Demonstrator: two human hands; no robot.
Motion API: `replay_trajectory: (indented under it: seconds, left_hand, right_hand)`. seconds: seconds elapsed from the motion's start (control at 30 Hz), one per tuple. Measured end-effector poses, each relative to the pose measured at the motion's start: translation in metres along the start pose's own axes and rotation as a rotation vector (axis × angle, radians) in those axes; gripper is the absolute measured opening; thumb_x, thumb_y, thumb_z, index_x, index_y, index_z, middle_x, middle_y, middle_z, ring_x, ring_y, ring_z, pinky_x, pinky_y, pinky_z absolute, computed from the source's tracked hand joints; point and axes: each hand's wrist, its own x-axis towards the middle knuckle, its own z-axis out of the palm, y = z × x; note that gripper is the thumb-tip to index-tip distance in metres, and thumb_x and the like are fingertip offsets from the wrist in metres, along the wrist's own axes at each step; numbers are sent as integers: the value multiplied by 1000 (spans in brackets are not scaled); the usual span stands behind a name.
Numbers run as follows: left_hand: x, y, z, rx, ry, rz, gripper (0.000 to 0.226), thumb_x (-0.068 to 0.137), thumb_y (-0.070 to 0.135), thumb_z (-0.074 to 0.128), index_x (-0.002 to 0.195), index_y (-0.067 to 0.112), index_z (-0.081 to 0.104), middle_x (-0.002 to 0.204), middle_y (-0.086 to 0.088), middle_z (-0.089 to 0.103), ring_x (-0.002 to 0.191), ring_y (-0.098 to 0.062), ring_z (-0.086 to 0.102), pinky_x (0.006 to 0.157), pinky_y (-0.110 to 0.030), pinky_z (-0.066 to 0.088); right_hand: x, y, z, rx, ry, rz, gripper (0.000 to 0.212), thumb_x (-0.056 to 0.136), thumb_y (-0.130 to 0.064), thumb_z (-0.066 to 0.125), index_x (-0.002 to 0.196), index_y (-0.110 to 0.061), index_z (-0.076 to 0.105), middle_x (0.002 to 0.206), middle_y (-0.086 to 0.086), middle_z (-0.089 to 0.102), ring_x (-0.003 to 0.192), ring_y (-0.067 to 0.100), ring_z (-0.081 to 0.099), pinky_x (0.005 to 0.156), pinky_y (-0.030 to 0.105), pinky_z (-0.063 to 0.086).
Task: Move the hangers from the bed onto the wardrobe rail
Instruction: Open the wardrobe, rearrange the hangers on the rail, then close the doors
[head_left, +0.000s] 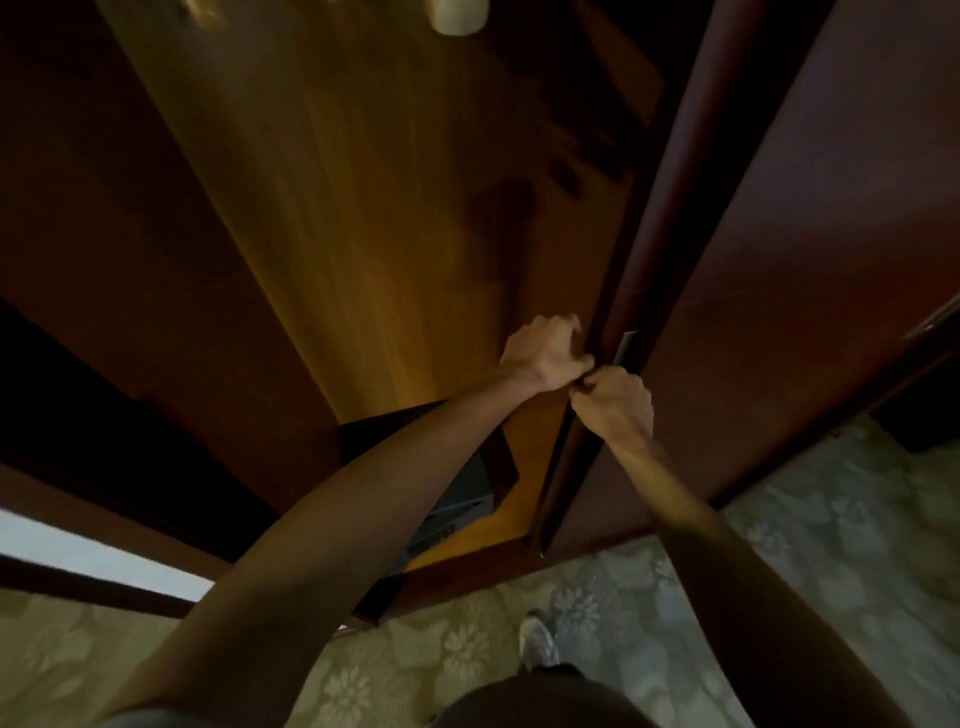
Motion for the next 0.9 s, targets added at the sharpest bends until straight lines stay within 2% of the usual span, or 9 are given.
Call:
replay_trajectory:
  seconds: [0.07,0.17,0.33,0.5,0.63,0.77,0.9]
  left_hand:
    - [9,11,10,21,-7,9,41,89,44,70,118,17,64,101,-2,71,100,-22,68,71,-30,50]
    - [19,16,16,35,32,-38,39,86,51,72,105,17,68,101,-1,72,94,-22,69,71,-32,53]
    - [21,18,16,139,67,-41,39,89,51,70,102,15,66,96,-2,70,87,-22,69,67,-32,49]
    - [16,17,11,195,68,-26,38,91,50,67,99,13,64,91,-4,68,85,-24,68,67,-34,50]
    - [10,12,7,204,58,-19,37,91,50,67,90,15,57,83,-1,64,79,-22,66,66,-34,50]
    - [7,3,4,219,56,-9,37,91,51,67,88,16,55,86,-2,62,82,-23,65,71,-36,54]
    - [0,-5,-1,234,57,-3,39,90,52,67,94,14,61,91,-4,66,86,-25,66,75,-38,55]
  right_hand:
    - [7,9,-1,-44,5,48,25,89,-32,62,101,-11,70,97,9,70,93,32,70,79,40,60]
    - [17,15,1,-67,-4,65,27,91,-31,61,102,-6,67,95,10,67,93,32,70,76,39,60]
    - [23,18,7,-110,-22,35,26,91,-29,63,99,-5,67,95,12,69,90,32,70,77,42,61]
    - [30,25,8,-131,4,3,28,92,-33,60,97,-7,68,89,9,68,85,31,69,68,35,56]
    - [36,25,3,-109,1,-36,22,92,-31,61,92,-10,65,86,7,64,81,29,64,68,34,53]
    - [44,24,-3,-144,-60,-131,12,82,-26,66,84,-14,69,84,5,67,83,28,69,74,39,60]
    - [40,19,-1,-179,-38,-204,12,82,-22,65,82,-11,67,87,9,67,85,32,67,72,36,58]
